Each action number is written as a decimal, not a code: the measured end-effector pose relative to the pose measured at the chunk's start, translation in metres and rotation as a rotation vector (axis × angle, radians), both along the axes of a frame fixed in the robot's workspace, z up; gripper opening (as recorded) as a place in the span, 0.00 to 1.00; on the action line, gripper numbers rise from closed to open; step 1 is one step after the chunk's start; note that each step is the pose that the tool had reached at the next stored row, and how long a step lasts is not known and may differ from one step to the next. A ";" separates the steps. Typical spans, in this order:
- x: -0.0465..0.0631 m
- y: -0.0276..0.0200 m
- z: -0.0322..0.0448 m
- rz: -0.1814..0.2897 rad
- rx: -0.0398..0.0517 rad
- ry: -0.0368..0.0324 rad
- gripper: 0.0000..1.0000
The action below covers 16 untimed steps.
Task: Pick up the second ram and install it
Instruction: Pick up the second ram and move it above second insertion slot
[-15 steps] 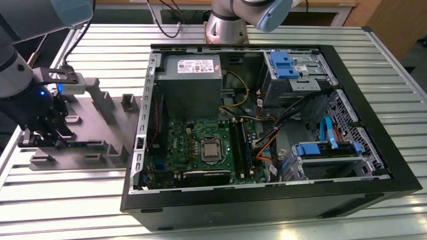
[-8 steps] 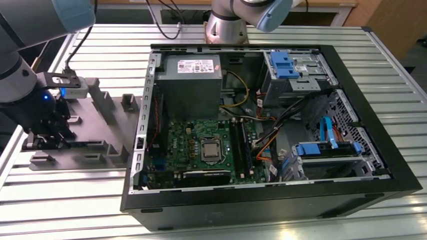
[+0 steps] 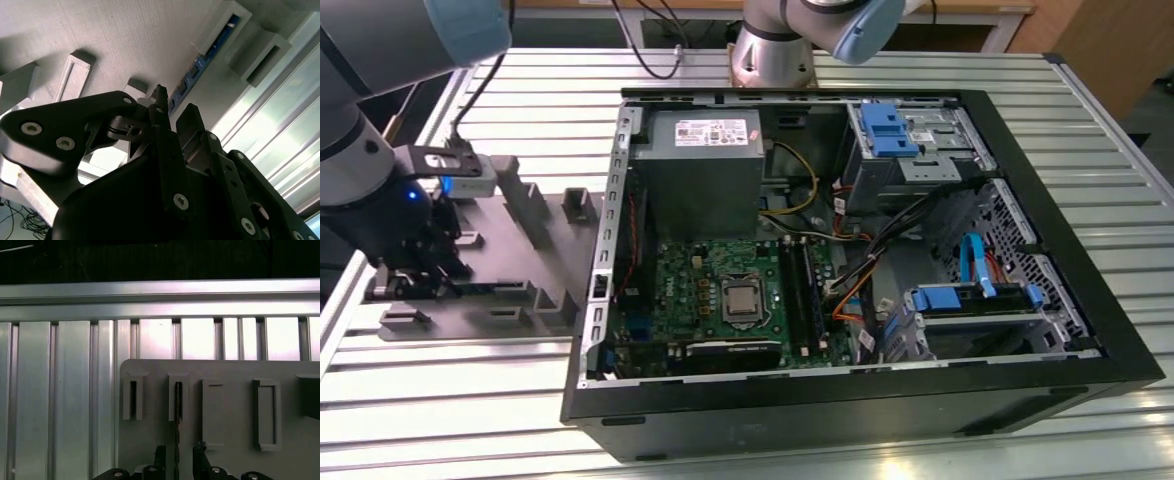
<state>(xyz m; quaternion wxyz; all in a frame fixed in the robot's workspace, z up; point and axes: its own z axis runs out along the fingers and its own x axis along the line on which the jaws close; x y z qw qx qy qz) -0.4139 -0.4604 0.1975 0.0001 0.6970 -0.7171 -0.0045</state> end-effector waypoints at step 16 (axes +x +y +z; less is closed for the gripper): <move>0.000 0.0000 -0.0078 0.000 -0.0002 -0.0006 0.26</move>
